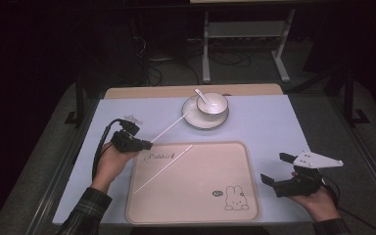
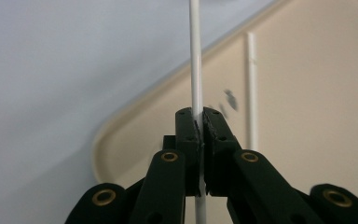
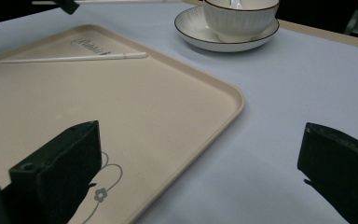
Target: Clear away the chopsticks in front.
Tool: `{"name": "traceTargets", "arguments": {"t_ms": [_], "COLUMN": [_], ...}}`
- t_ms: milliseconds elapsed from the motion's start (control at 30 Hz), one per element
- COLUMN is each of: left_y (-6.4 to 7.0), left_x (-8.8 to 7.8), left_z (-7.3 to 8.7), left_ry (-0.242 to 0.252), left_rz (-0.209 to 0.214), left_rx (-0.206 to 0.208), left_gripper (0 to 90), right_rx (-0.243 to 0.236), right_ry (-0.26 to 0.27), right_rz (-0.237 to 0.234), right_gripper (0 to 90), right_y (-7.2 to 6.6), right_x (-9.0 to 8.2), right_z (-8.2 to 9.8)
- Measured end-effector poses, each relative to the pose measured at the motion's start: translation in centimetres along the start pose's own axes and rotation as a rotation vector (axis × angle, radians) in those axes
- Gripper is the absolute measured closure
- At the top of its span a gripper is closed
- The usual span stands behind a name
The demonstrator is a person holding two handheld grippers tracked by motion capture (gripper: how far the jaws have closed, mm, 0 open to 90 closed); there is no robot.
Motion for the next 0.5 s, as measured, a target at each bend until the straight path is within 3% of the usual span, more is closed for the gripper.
{"name": "traceTargets", "arguments": {"t_ms": [167,200,333,500], "left_y": [2.7,2.7,4.7,5.4], "left_x": [-1.3,-1.3,-1.6,-1.3], "left_z": [2.6,2.6,4.8,6.3], "left_ry": [0.016,0.016,-0.002,-0.037], "left_rz": [0.029,0.029,0.054,0.065], "left_rx": [0.02,0.02,0.035,0.042], "left_gripper": [85.8,85.7,85.8,85.7], "right_rx": [-0.002,-0.002,-0.003,-0.004], "right_ry": [-0.005,-0.005,-0.003,-0.007], "right_rz": [0.001,0.001,0.005,0.004], "right_gripper": [0.0,0.0,0.0,0.0], "right_y": [-0.1,-0.1,0.0,0.0], "right_x": [0.1,0.1,0.0,0.1], "right_z": [0.0,0.0,0.0,0.1]}}
Point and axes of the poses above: each handheld gripper's, and its own axes: x roughly forward along the jaws, z roughly out of its underside, y roughly to its right, the point moved 8 cm from there along x, roughly forward along the jaws, and after that the axes turned 5 degrees about y, right-handed, at the moved point
